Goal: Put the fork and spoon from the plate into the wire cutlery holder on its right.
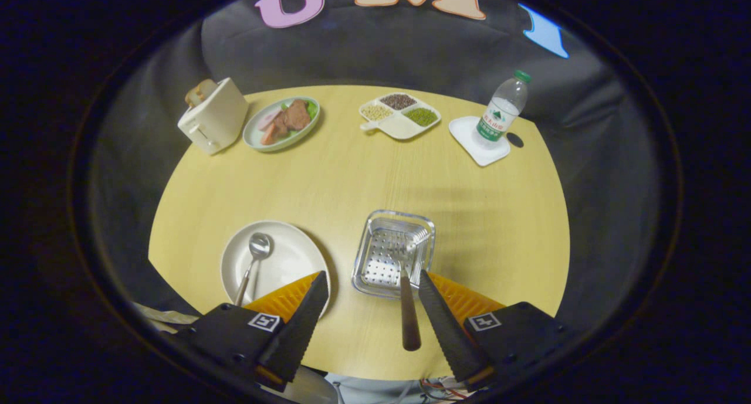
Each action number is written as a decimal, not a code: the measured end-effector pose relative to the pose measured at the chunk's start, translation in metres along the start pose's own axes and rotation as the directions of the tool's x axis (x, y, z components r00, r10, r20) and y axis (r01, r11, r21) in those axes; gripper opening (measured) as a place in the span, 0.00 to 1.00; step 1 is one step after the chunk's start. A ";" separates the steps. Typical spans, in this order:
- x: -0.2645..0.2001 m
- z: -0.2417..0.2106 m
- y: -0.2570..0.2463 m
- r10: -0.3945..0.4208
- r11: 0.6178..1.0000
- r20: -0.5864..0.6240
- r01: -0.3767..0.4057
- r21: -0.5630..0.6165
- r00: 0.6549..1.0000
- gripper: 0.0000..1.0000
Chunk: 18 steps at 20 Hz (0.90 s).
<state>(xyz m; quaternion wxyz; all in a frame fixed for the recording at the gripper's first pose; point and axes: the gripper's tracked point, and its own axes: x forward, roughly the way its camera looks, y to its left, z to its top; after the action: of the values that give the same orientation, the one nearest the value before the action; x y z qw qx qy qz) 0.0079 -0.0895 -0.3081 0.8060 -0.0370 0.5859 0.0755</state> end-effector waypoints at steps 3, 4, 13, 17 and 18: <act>-0.010 0.016 0.014 0.019 0.999 0.110 -0.022 0.026 0.994 0.99; -0.013 0.020 0.018 0.016 0.999 0.145 -0.021 0.029 0.989 0.99; -0.019 0.020 0.068 0.033 0.999 0.306 -0.025 -0.030 0.951 0.99; -0.016 0.013 0.093 0.043 0.999 0.363 -0.044 -0.006 0.931 0.99; -0.015 0.010 0.100 0.042 0.999 0.374 -0.043 -0.007 0.927 0.99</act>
<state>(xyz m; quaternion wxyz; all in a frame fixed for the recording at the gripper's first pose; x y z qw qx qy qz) -0.0036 0.0089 -0.2879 0.9010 -0.0087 0.4225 0.0980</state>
